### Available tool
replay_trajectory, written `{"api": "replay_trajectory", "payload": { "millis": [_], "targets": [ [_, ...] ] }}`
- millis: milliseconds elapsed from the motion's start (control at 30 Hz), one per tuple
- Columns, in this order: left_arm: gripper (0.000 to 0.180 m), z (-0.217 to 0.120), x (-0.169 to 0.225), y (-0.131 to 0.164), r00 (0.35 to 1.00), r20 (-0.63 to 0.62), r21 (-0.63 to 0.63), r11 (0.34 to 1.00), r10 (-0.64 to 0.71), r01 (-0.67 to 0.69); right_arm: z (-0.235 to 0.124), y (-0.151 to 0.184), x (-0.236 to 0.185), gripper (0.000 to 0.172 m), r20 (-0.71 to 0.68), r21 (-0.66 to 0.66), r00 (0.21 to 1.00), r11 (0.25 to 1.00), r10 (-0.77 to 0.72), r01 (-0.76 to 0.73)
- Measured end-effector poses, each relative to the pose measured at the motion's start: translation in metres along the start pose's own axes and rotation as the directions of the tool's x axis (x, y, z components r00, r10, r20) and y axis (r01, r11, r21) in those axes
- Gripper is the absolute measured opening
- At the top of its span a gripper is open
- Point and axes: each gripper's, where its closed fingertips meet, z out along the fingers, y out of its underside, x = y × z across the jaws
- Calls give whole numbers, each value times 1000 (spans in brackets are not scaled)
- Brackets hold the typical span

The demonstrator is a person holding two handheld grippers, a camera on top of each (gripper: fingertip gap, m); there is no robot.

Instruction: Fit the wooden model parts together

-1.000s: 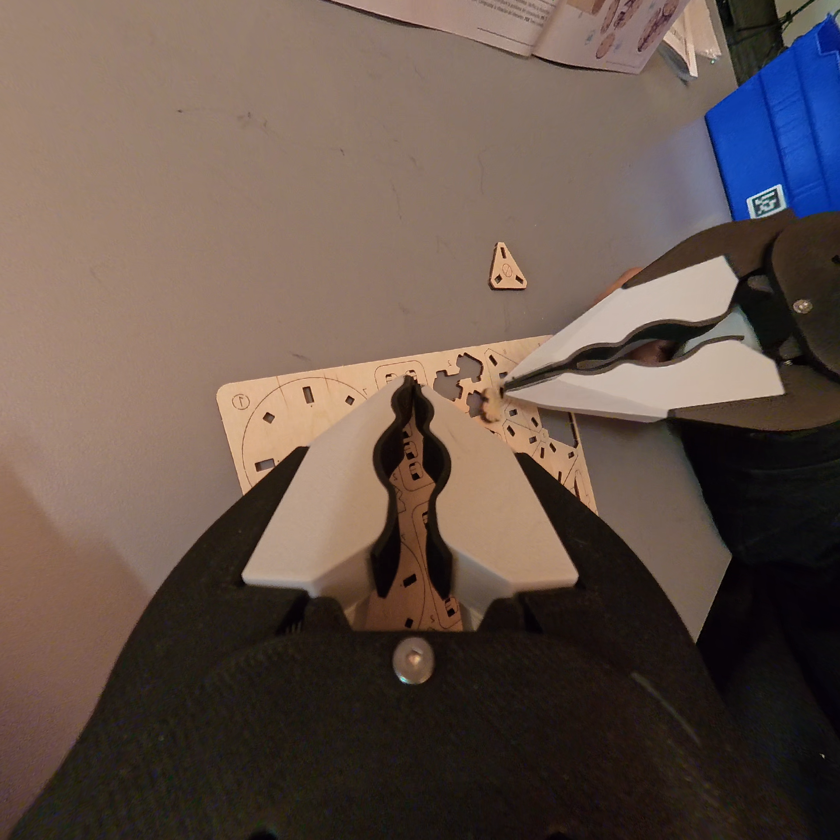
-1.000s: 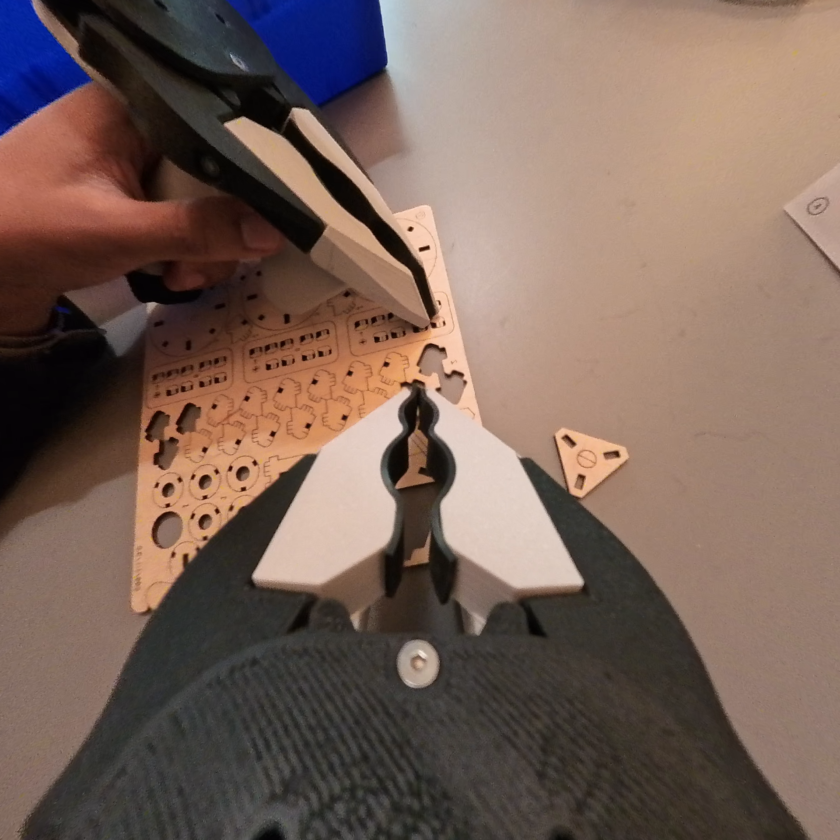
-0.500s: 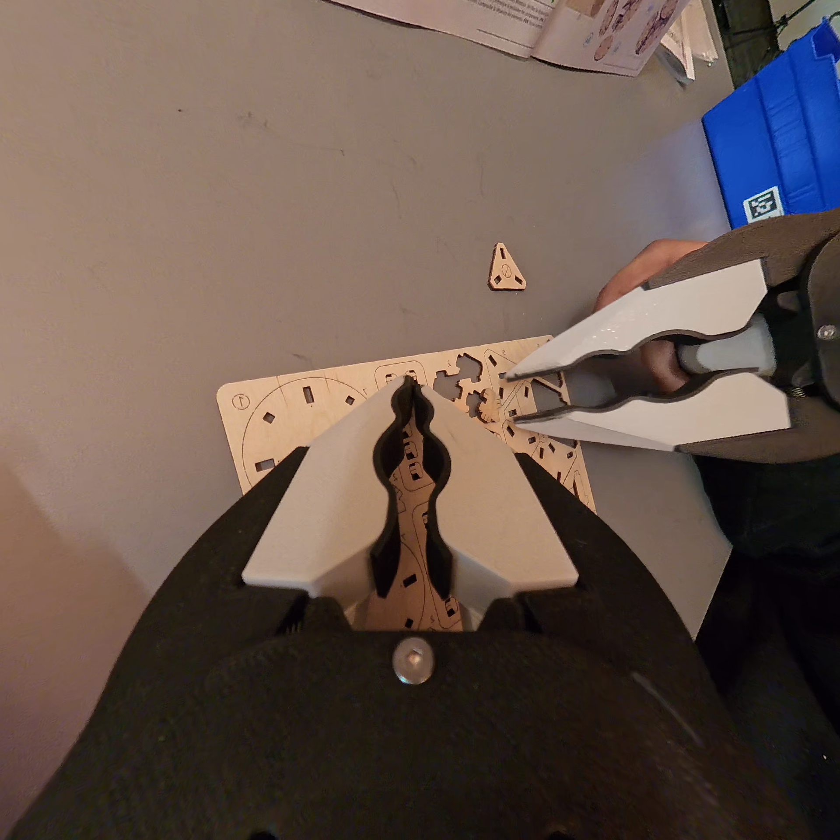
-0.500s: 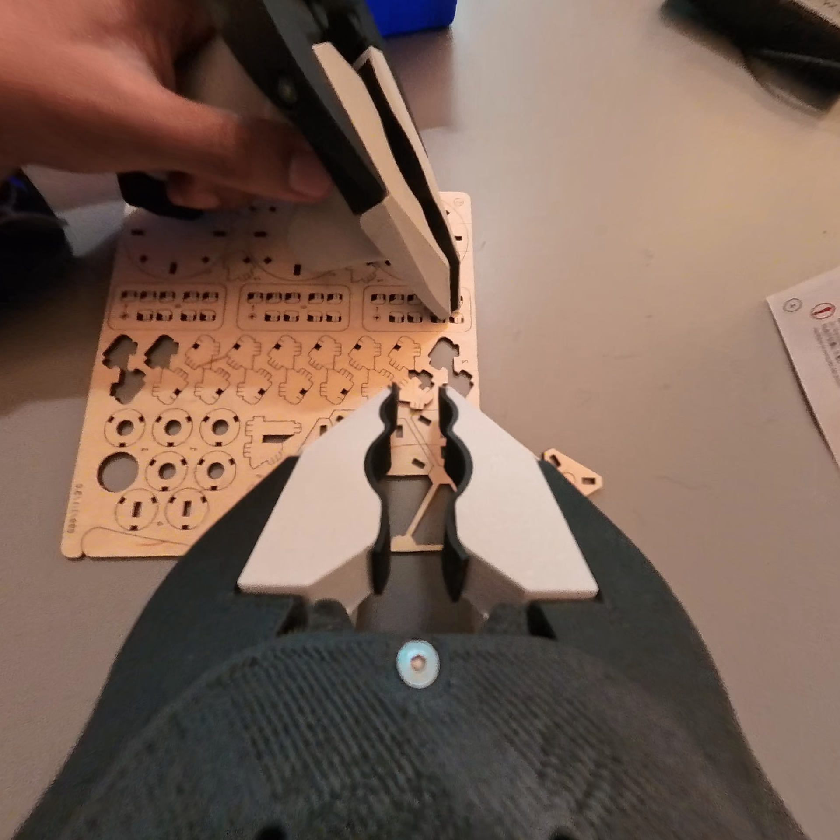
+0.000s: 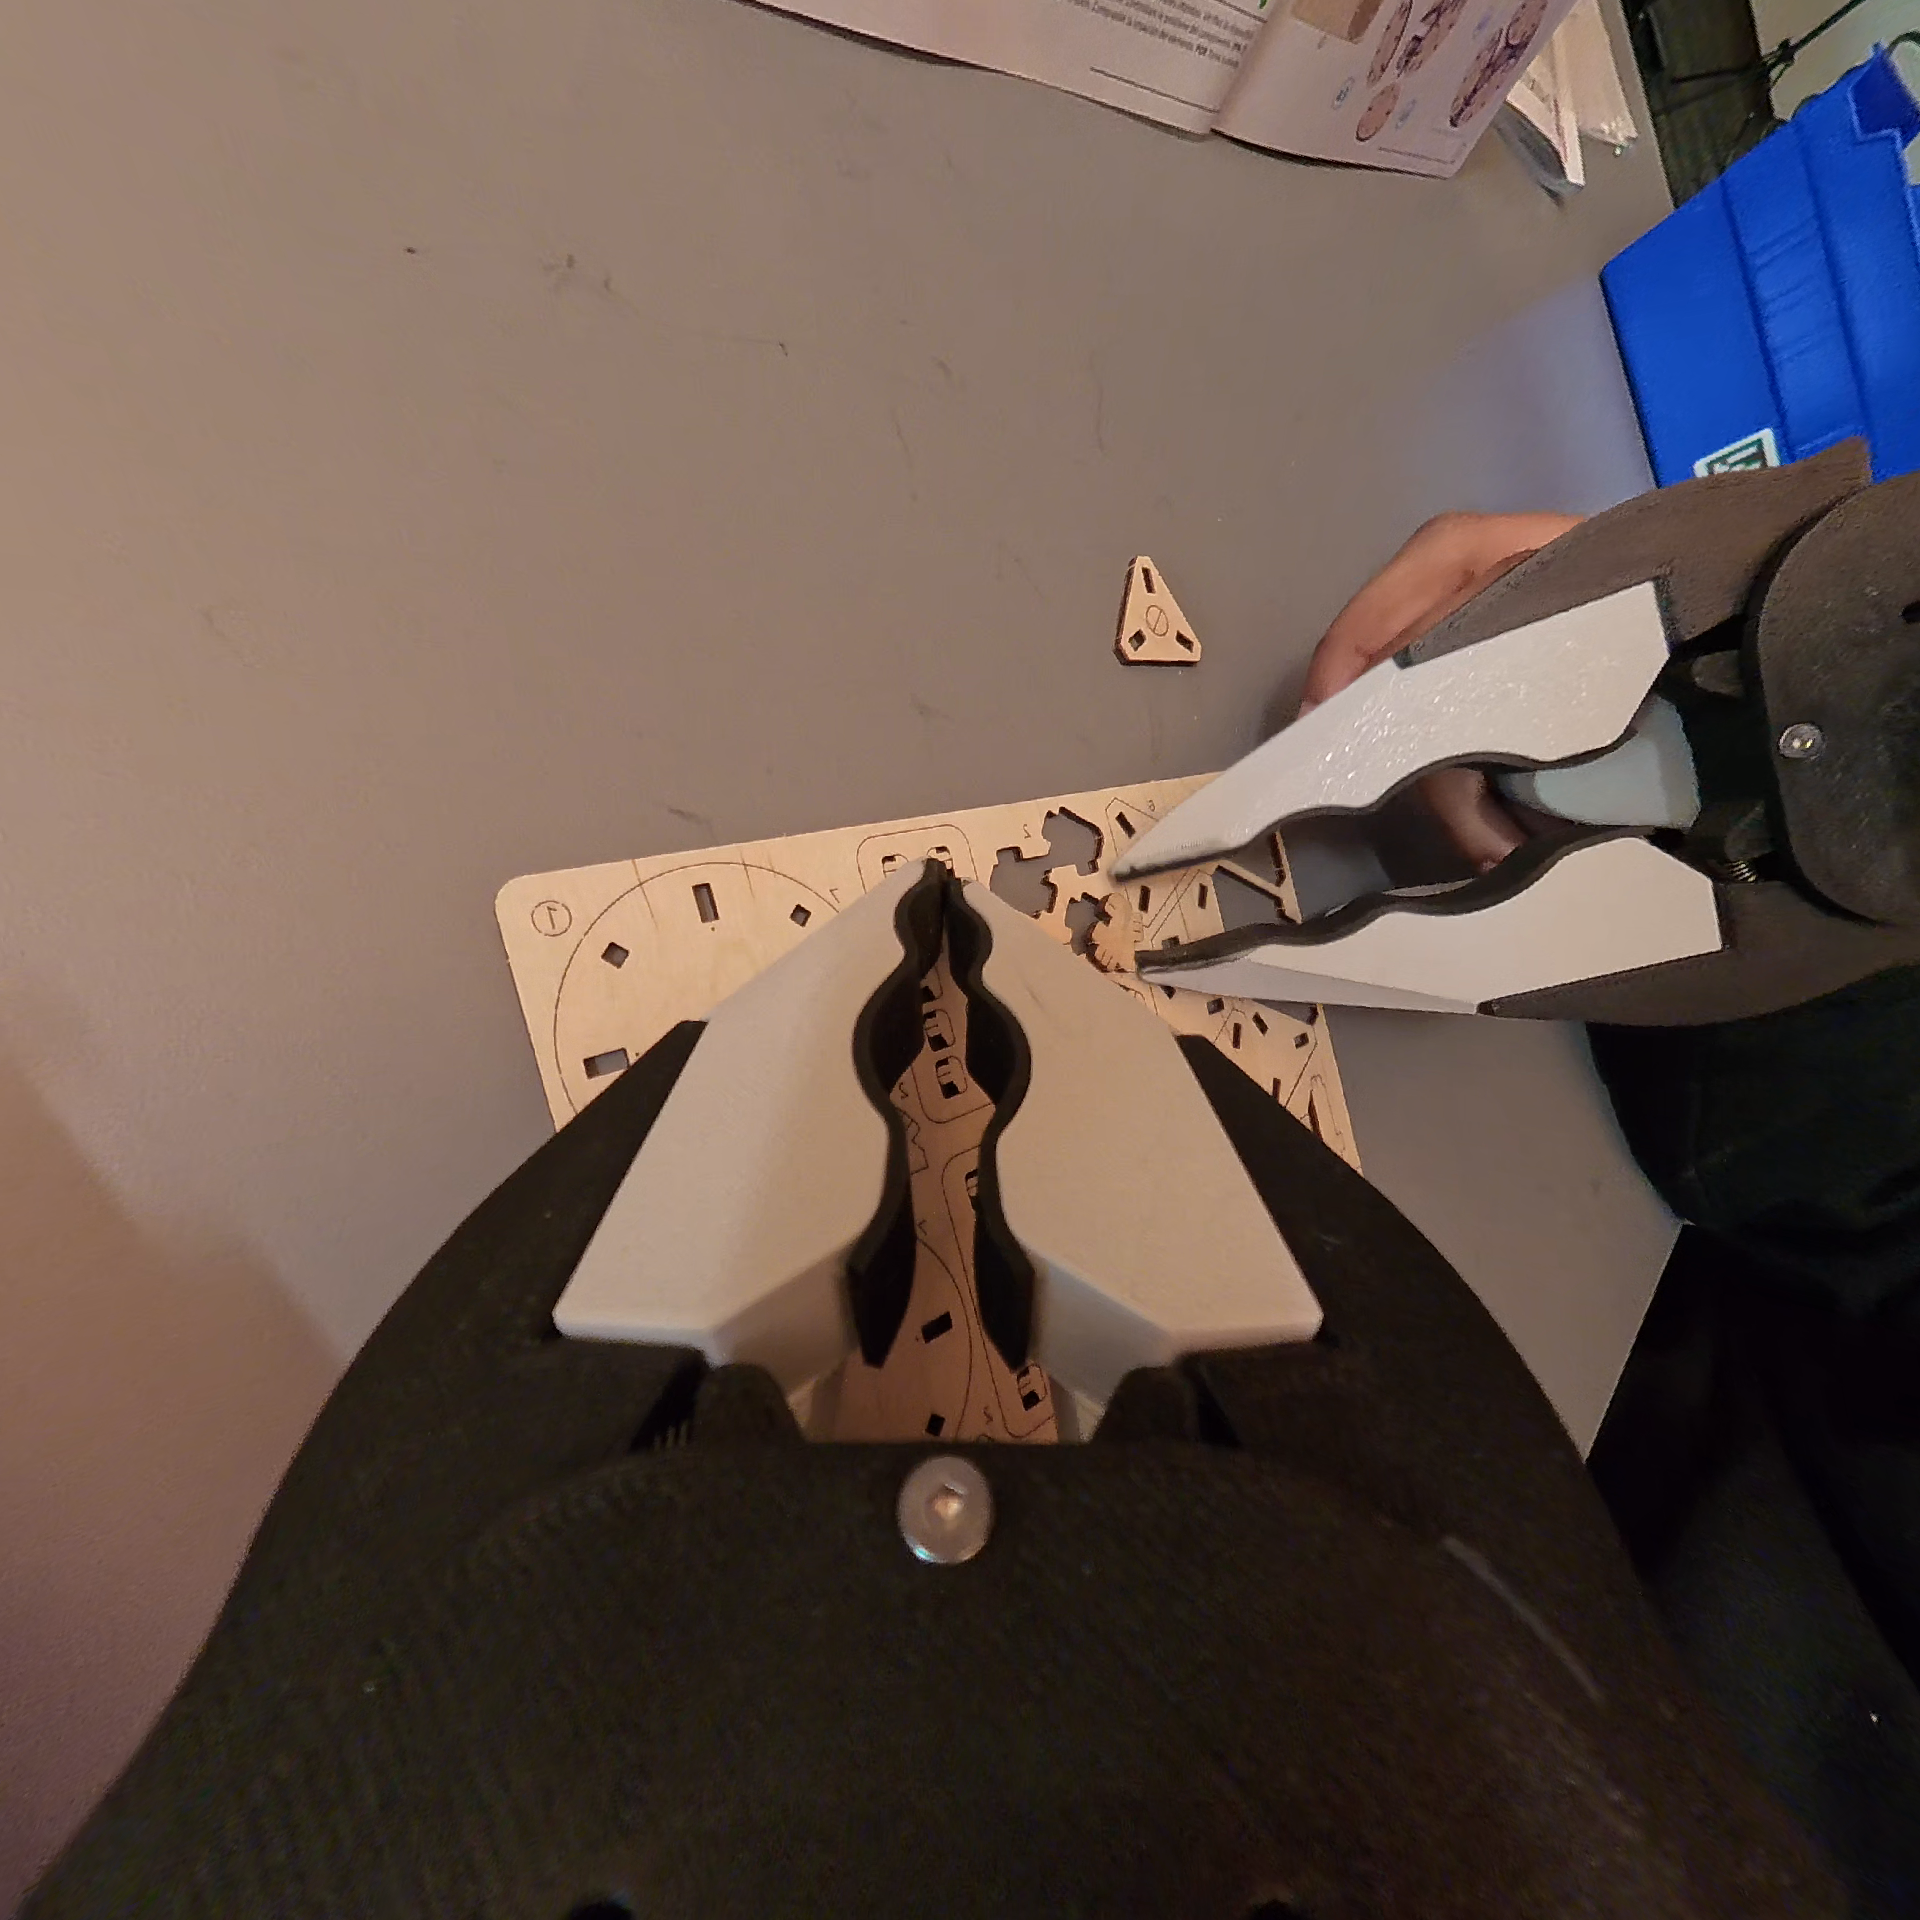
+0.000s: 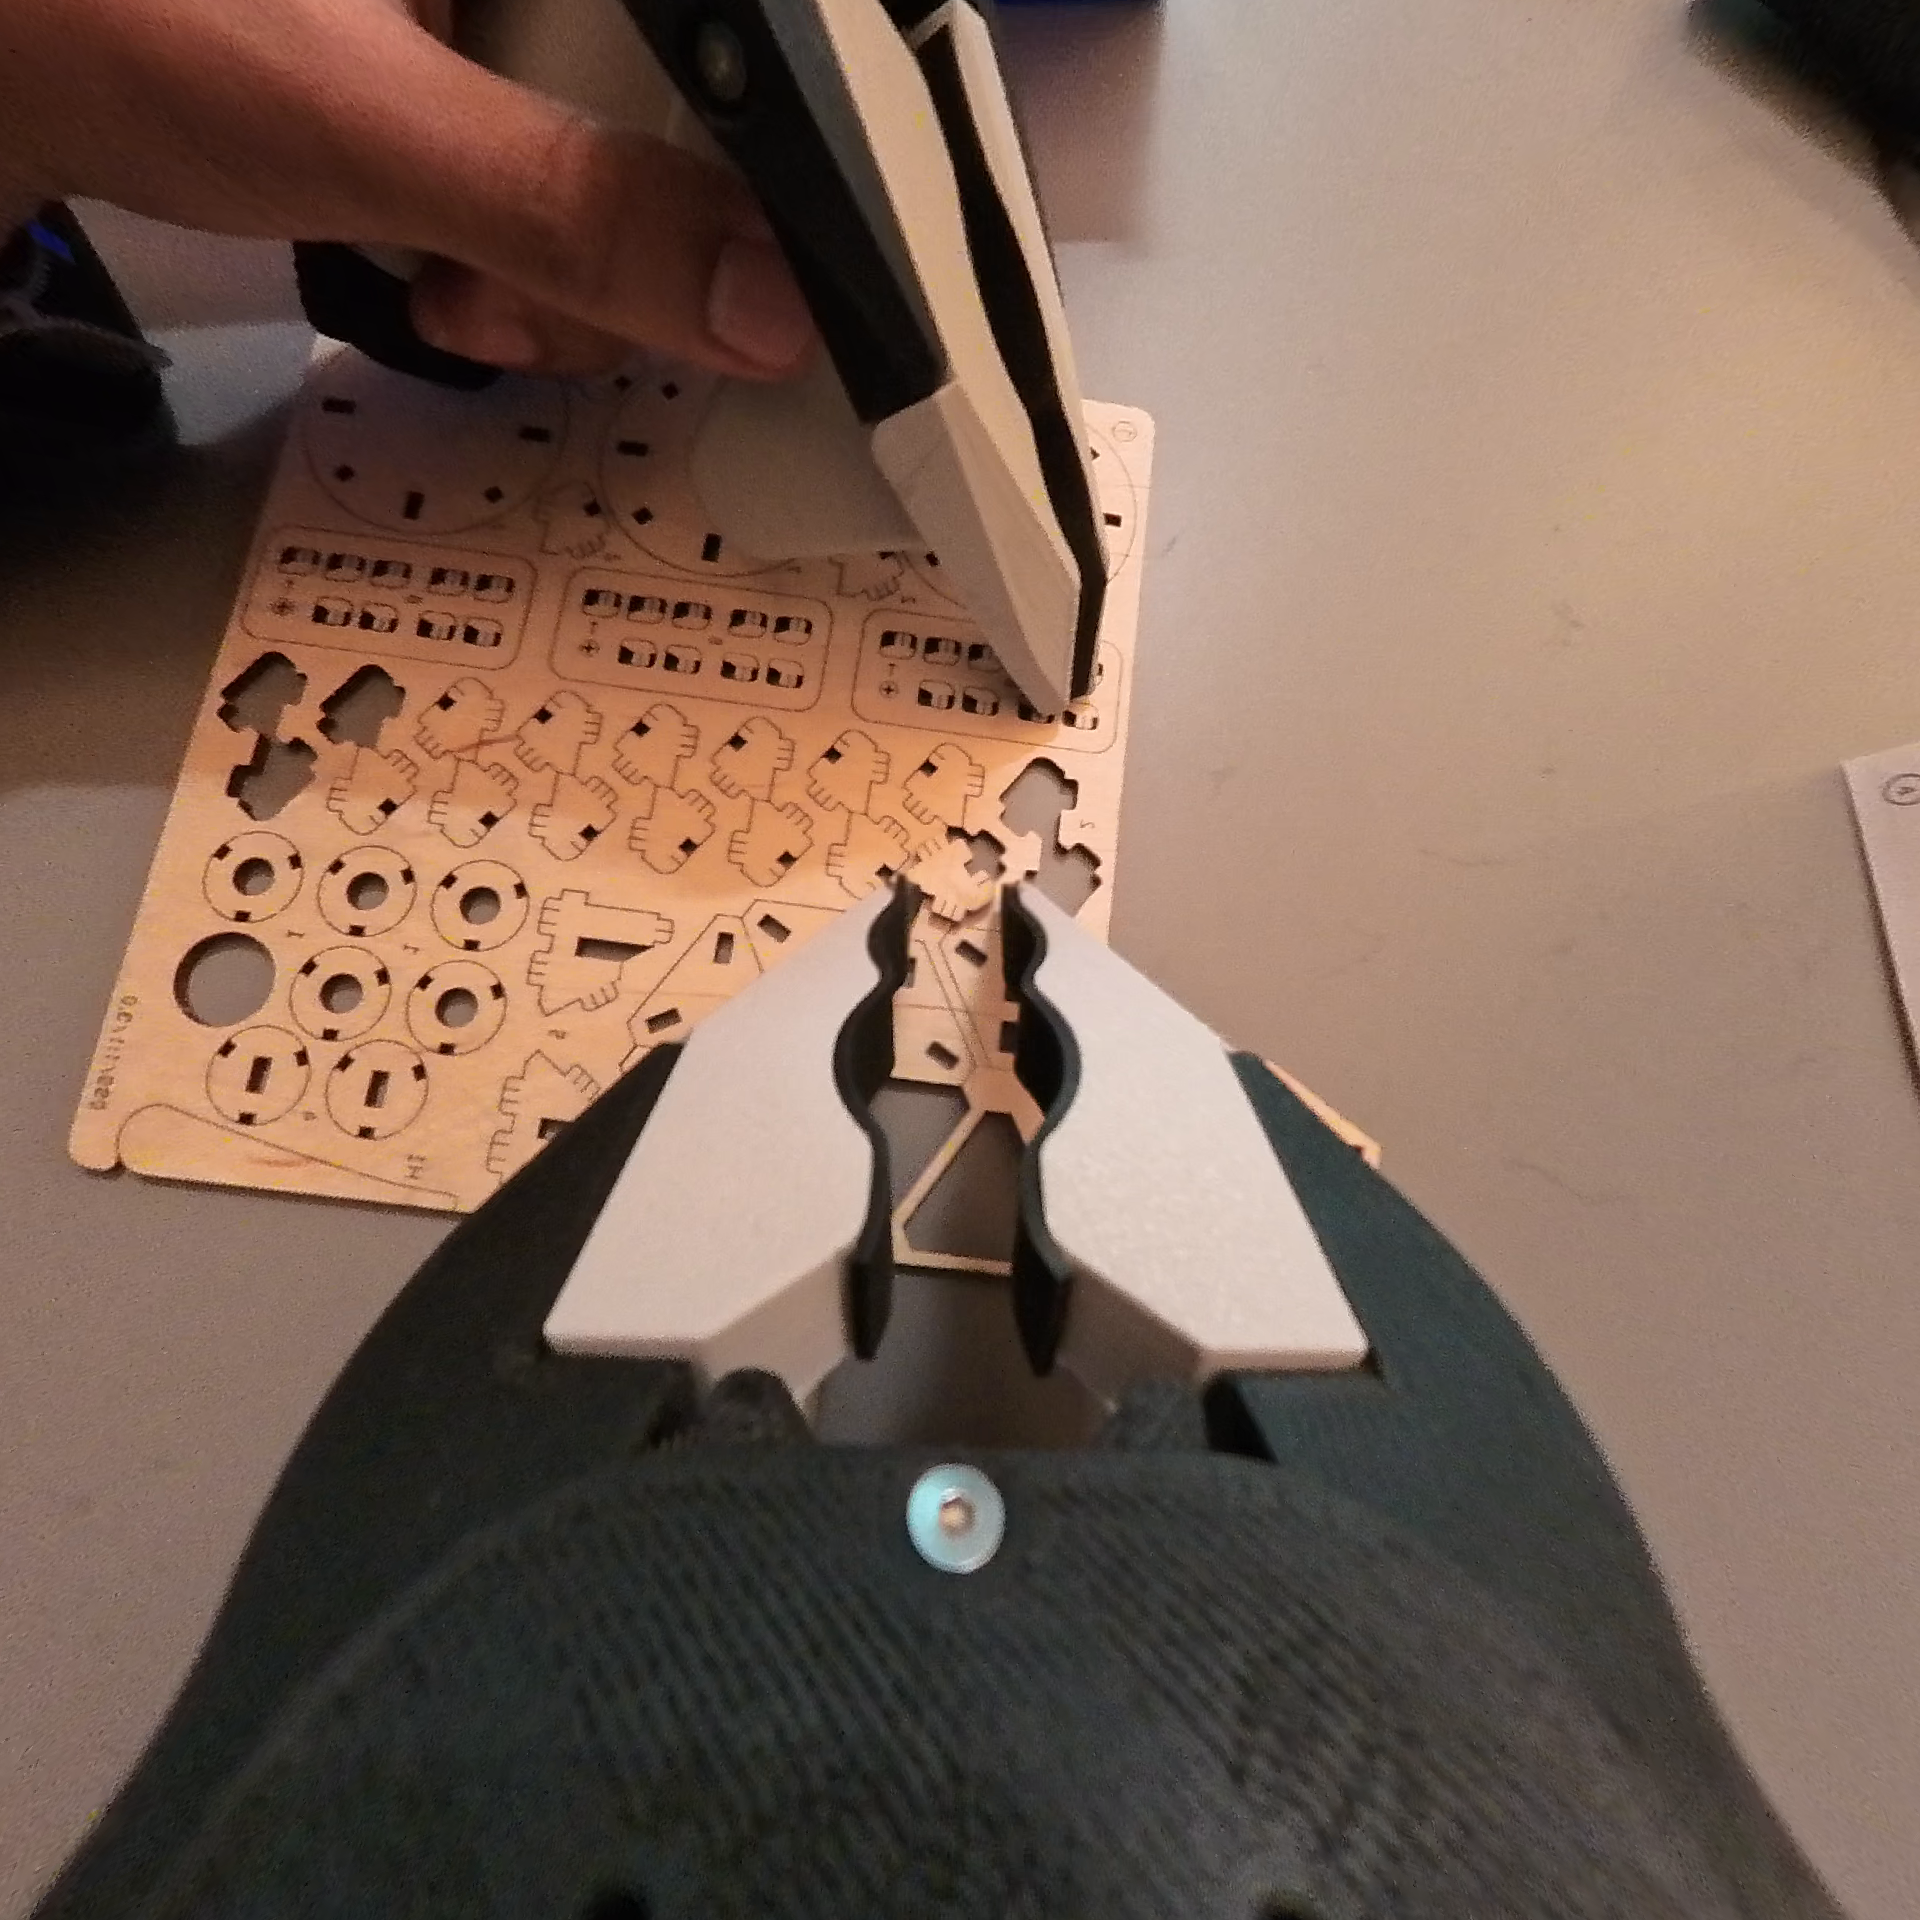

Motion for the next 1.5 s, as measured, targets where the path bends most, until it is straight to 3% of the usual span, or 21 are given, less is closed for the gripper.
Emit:
{"api": "replay_trajectory", "payload": {
  "millis": [733,933,1500],
  "targets": [
    [0,0,0,0,1000,2,-1,1000,2,-2,-5,2,-18,14,93,-9,995,1000,-22,22],
    [0,0,0,0,1000,2,-1,1000,2,-2,-4,-2,-2,15,13,19,1000,1000,-20,19],
    [0,0,0,0,1000,2,-1,1000,3,-3,3,-4,-8,11,41,33,999,999,-25,24]
  ]
}}
